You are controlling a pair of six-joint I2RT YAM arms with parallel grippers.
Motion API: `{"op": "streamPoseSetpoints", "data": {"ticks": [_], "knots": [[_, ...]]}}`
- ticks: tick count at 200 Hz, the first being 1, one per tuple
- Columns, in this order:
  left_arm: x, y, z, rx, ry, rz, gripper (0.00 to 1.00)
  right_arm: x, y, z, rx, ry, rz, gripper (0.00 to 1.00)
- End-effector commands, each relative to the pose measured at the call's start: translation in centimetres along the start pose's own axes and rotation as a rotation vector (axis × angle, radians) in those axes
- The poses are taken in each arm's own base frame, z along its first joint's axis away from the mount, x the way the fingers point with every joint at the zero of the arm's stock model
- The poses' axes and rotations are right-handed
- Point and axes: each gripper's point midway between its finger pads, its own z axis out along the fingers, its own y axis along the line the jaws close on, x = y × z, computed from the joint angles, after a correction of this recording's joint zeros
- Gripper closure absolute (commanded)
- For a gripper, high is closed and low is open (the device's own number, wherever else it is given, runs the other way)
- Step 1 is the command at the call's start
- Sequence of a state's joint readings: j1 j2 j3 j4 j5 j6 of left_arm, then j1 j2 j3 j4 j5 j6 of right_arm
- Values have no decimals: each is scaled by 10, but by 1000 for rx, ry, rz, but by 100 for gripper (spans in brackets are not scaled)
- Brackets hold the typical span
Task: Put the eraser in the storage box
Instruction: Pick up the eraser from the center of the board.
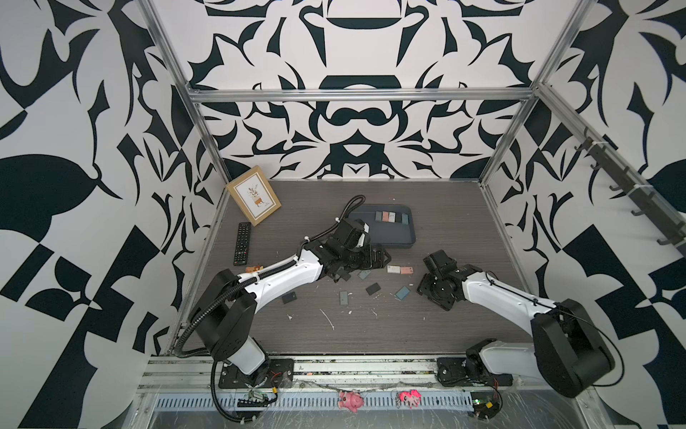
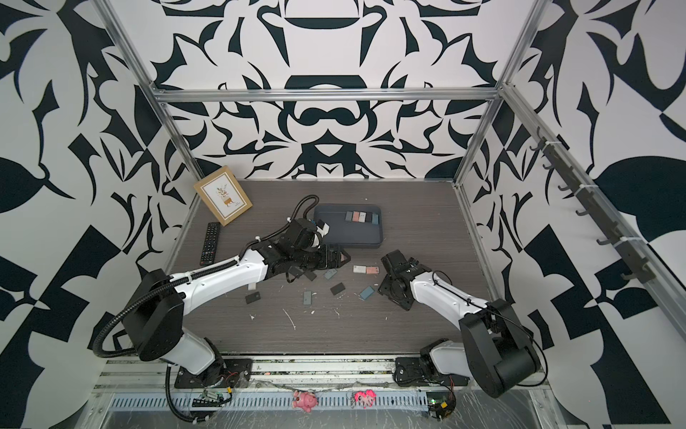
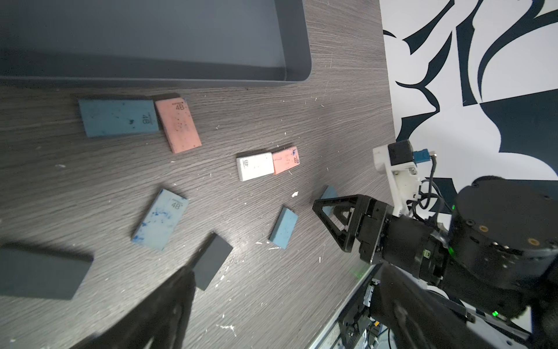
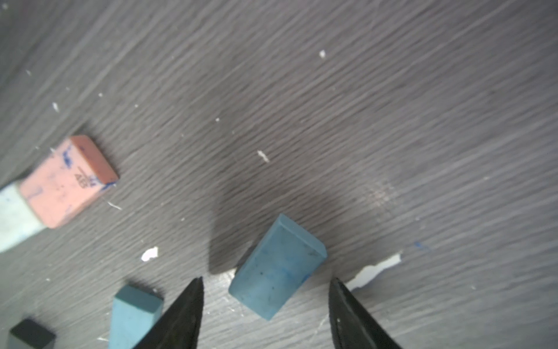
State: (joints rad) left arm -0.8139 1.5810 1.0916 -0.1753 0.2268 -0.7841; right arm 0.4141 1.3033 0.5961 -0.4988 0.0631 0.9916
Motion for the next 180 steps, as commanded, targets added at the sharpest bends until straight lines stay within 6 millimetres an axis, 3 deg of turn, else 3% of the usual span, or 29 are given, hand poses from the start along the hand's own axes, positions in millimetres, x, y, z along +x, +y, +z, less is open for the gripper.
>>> {"op": "streamPoseSetpoints", "data": {"ticks": [1, 151, 180], "knots": [[2, -3, 1, 15, 3, 12, 1, 0, -2, 5, 14, -7, 24, 37], [3, -3, 4, 27, 13, -1, 1, -3, -10, 16, 102, 2, -124, 70], [4, -2, 4, 22, 15, -3, 1, -5, -8, 17, 106, 6, -174, 72]]}}
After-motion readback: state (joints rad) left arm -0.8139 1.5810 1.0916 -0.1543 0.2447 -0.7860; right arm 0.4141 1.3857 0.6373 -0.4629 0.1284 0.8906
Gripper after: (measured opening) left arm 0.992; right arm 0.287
